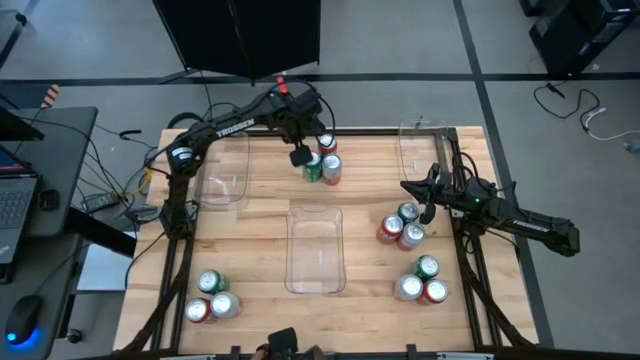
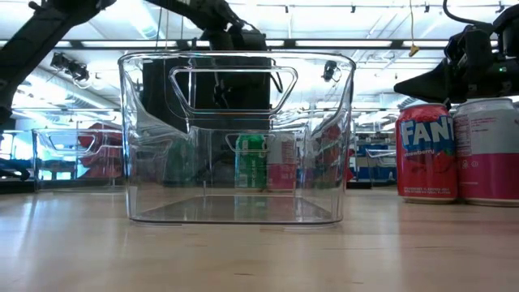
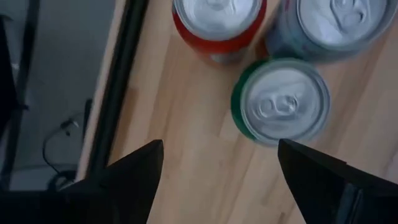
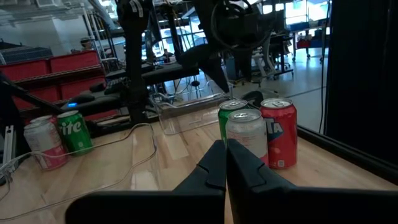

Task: Sort soda cans
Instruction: Put the green soda can into the top left transparent bin

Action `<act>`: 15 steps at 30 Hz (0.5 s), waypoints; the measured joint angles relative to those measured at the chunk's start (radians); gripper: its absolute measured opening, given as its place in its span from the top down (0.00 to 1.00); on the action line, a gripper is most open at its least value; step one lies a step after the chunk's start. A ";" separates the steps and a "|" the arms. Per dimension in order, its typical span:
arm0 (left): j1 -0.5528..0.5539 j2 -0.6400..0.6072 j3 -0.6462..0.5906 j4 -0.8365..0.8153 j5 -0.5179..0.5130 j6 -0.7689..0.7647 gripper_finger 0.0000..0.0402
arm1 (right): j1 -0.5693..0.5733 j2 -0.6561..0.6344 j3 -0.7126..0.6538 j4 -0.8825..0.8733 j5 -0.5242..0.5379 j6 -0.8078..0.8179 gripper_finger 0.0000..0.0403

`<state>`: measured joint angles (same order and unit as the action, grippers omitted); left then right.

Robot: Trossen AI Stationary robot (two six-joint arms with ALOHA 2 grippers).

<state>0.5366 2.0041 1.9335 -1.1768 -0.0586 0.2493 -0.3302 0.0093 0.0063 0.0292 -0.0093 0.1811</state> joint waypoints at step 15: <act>0.028 0.000 -0.006 0.030 0.228 0.035 0.20 | 0.000 0.000 0.000 0.000 0.000 0.000 1.00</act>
<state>0.5643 2.0041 1.9274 -1.1469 0.1693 0.2846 -0.3298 0.0093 0.0063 0.0289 -0.0095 0.1811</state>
